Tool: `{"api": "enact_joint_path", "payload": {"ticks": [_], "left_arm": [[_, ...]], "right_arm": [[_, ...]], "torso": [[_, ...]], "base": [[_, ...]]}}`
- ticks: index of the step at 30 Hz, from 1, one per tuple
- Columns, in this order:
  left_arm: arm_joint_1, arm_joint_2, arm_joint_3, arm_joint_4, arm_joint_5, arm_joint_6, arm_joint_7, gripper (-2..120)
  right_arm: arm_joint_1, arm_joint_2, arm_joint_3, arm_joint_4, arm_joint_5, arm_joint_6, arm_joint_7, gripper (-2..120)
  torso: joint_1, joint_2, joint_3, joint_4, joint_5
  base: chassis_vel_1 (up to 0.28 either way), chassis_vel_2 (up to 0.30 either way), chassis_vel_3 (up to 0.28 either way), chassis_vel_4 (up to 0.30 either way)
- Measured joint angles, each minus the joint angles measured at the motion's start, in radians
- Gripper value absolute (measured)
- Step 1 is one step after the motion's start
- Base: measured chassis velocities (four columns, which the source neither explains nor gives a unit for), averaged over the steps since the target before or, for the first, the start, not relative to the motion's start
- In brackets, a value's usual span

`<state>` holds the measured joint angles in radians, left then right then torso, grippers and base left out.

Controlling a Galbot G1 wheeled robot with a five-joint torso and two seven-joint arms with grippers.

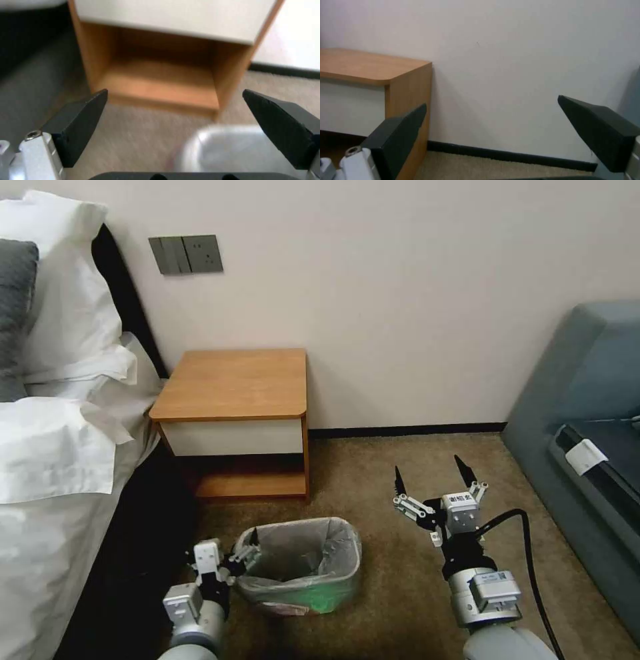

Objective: Pick up the garbage bag from the table and place it over the trash can.

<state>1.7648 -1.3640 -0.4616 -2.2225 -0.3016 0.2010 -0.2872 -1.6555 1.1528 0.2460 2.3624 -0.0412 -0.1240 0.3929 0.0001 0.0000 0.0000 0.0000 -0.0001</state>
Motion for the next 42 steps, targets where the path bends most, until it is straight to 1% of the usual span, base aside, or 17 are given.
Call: {"api": "enact_joint_path", "payload": {"ticks": [3, 4, 8, 9, 11, 12, 13, 15, 16, 19, 20, 22, 27, 30, 31, 32, 42], "left_arm": [[0.011, 0.012, -0.026, -0.05, 0.042, -0.025, 0.009, 100], [0.011, 0.012, -0.026, -0.05, 0.042, -0.025, 0.009, 100], [0.027, 0.031, -0.048, -0.104, 0.084, -0.097, 0.039, 100], [0.027, 0.031, -0.048, -0.104, 0.084, -0.097, 0.039, 100], [0.035, 0.035, -0.058, -0.119, 0.08, -0.121, 0.073, 100], [0.042, 0.036, -0.066, -0.124, 0.07, -0.15, 0.105, 100], [0.042, 0.036, -0.066, -0.124, 0.07, -0.15, 0.105, 100], [0.064, 0.027, -0.135, -0.125, 0.041, -0.232, 0.206, 100], [0.064, 0.027, -0.135, -0.125, 0.041, -0.232, 0.206, 100], [0.089, 0.007, -0.222, -0.124, -0.005, -0.278, 0.267, 100], [0.089, 0.007, -0.222, -0.124, -0.005, -0.278, 0.267, 100], [0.102, -0.014, -0.28, -0.124, -0.033, -0.28, 0.291, 100], [0.115, -0.029, -0.321, -0.118, -0.046, -0.28, 0.311, 100], [0.174, -0.046, -0.349, -0.114, -0.056, -0.306, 0.326, 100], [0.174, -0.046, -0.349, -0.114, -0.056, -0.306, 0.326, 100], [0.198, -0.051, -0.351, -0.12, -0.056, -0.313, 0.327, 100], [0.207, -0.053, -0.35, -0.123, -0.055, -0.315, 0.328, 100]], "right_arm": [[0.001, 0.003, 0.003, -0.005, 0.02, 0.0, 0.002, 100], [0.001, 0.003, 0.003, -0.005, 0.02, 0.0, 0.002, 100], [0.004, 0.01, 0.013, -0.019, 0.038, 0.005, 0.004, 100], [0.004, 0.01, 0.013, -0.019, 0.038, 0.005, 0.004, 100], [0.007, 0.017, 0.024, -0.044, 0.039, 0.038, 0.004, 100], [0.01, 0.024, 0.032, -0.064, 0.038, 0.067, 0.005, 100], [0.01, 0.024, 0.032, -0.064, 0.038, 0.067, 0.005, 100], [0.003, 0.045, 0.053, -0.089, 0.05, 0.098, 0.001, 100], [0.003, 0.045, 0.053, -0.089, 0.05, 0.098, 0.001, 100], [-0.011, 0.07, 0.084, -0.09, 0.097, 0.114, -0.04, 100], [-0.011, 0.07, 0.084, -0.09, 0.097, 0.114, -0.04, 100], [-0.022, 0.092, 0.134, -0.097, 0.114, 0.124, -0.113, 100], [-0.037, 0.11, 0.181, -0.111, 0.117, 0.137, -0.154, 100], [-0.109, 0.144, 0.252, -0.103, 0.127, 0.185, -0.215, 100], [-0.109, 0.144, 0.252, -0.103, 0.127, 0.185, -0.215, 100], [-0.133, 0.159, 0.273, -0.094, 0.127, 0.201, -0.245, 100], [-0.143, 0.166, 0.281, -0.087, 0.126, 0.208, -0.259, 100]], "torso": [[0.0, 0.0, 0.0, 0.0, 0.0], [0.0, 0.0, 0.0, 0.0, 0.0], [0.0, 0.0, 0.0, 0.0, 0.0], [0.0, 0.0, 0.0, 0.0, 0.0], [0.0, 0.0, 0.0, 0.0, 0.0], [0.0, 0.0, 0.0, 0.0001, 0.0002], [0.0, 0.0, 0.0, 0.0001, 0.0002], [0.0, 0.0, 0.0, -0.0001, 0.0001], [0.0, 0.0, 0.0, -0.0001, 0.0001], [0.0, 0.0, 0.0, 0.0, -0.0001], [0.0, 0.0, 0.0, 0.0, -0.0001], [0.0, 0.0, 0.0, 0.0, 0.0001], [0.0, 0.0, 0.0, 0.0001, 0.0002], [0.0, 0.0, 0.0, -0.0001, 0.0002], [0.0, 0.0, 0.0, -0.0001, 0.0002], [0.0, 0.0, 0.0, -0.0001, 0.0001], [0.0, 0.0, 0.0, 0.0, 0.0001]], "base": [[0.0, 0.0, 0.0, 0.0], [0.0, 0.0, 0.0, 0.0], [0.0, 0.0, 0.0, 0.0], [0.0, 0.0, 0.0, 0.0], [0.0, 0.0, 0.0, 0.0], [0.0, 0.0, 0.0, 0.0], [0.0, 0.0, 0.0, 0.0], [0.0, 0.0, 0.0, 0.0], [0.0, 0.0, 0.0, 0.0], [0.0, 0.0, 0.0, 0.0], [0.0, 0.0, 0.0, 0.0], [0.0, 0.0, 0.0, 0.0], [0.0, 0.0, 0.0, 0.0], [0.0, 0.0, 0.0, 0.0], [0.0, 0.0, 0.0, 0.0], [0.0, 0.0, 0.0, 0.0], [0.0, 0.0, 0.0, 0.0]]}}
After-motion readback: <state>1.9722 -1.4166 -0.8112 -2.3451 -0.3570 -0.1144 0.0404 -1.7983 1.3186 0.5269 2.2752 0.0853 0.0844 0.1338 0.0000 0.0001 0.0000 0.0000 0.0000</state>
